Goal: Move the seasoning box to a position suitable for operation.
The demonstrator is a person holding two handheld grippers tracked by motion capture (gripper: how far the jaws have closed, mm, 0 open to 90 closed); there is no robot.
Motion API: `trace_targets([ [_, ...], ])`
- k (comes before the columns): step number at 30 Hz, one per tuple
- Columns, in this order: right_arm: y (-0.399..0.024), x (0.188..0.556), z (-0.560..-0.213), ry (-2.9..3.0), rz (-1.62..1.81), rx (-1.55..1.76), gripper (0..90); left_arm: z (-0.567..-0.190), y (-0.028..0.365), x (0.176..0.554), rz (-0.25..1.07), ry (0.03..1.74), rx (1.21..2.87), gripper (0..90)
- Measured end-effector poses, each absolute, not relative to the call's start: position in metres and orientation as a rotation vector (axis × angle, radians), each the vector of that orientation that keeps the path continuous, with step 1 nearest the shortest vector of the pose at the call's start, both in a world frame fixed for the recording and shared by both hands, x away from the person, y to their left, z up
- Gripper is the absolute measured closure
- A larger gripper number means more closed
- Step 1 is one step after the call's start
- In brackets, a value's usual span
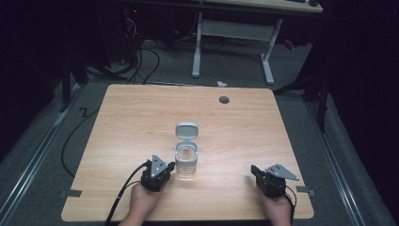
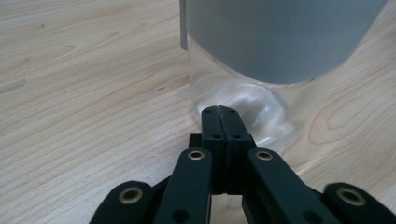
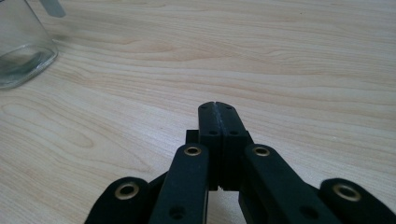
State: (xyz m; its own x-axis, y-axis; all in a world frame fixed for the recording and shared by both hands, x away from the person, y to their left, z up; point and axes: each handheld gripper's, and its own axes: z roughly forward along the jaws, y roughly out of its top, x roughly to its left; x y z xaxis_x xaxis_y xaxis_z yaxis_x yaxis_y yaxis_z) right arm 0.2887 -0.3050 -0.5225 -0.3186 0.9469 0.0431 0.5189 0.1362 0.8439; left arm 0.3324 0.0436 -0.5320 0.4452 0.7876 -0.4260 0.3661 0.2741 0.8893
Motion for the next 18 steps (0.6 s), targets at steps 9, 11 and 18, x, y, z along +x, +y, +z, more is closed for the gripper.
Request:
trace_targets([
  [9, -0.305, 0.288, -0.522, 1.887, 1.091, 1.425, 90.0, -0.529, 0.048, 0.331, 0.403, 1.136, 1.338, 90.0],
  [11, -0.305, 0.288, -0.521, 1.888, 1.092, 1.421, 90.0, -0.529, 0.049, 0.331, 0.41, 1.133, 1.344, 90.0],
  [18, -0.289, 0.287, -0.514, 1.913, 1.161, 1.381, 90.0, -0.534, 0.061, 0.32, 0.401, 1.162, 1.307, 89.3],
])
